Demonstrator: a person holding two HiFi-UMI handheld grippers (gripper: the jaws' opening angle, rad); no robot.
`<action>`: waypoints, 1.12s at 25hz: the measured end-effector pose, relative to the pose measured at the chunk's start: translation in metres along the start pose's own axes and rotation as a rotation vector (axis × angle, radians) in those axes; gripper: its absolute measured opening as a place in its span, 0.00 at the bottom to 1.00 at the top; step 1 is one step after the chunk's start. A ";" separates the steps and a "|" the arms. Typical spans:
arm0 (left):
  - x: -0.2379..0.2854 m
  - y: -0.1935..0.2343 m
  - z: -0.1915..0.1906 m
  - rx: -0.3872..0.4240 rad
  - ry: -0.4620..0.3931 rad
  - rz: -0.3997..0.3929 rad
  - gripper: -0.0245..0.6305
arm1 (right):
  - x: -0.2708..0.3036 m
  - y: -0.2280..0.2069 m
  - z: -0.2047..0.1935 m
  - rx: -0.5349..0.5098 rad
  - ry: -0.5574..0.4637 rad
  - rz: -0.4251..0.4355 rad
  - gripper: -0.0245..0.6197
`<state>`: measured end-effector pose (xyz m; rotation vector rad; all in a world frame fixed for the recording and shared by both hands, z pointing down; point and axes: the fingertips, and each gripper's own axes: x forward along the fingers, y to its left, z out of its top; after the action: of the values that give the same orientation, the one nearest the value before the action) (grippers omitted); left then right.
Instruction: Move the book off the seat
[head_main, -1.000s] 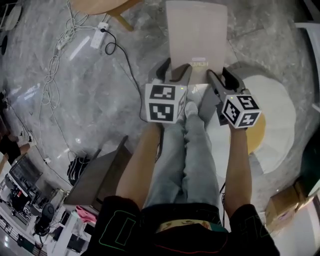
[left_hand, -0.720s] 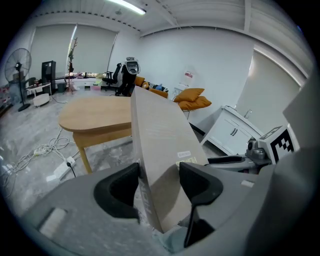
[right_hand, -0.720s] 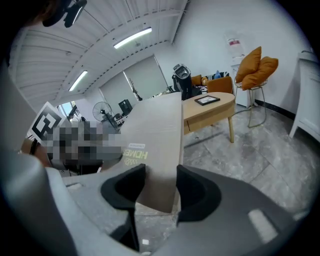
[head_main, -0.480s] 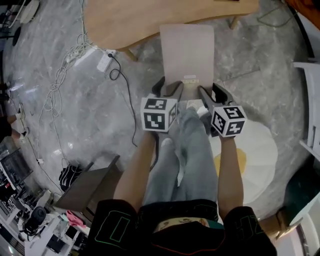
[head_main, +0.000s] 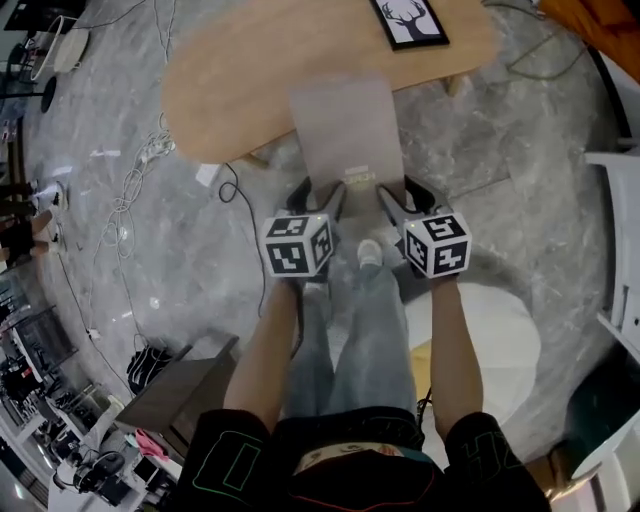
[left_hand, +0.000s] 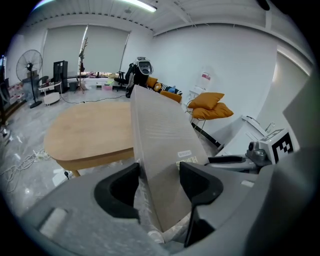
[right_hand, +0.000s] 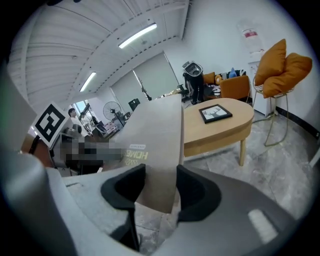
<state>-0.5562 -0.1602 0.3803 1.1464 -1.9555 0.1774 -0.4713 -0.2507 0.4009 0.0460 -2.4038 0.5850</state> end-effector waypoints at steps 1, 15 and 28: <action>0.005 0.000 0.002 0.003 0.004 0.002 0.44 | 0.003 -0.005 0.002 0.000 0.003 0.008 0.34; 0.058 0.029 0.042 -0.037 0.019 0.028 0.44 | 0.056 -0.037 0.040 -0.024 0.015 0.030 0.34; 0.190 0.092 0.120 -0.169 0.007 0.034 0.44 | 0.177 -0.120 0.125 -0.061 0.091 0.042 0.34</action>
<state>-0.7416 -0.2915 0.4662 1.0015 -1.9452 0.0334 -0.6629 -0.3912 0.4706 -0.0557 -2.3373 0.5217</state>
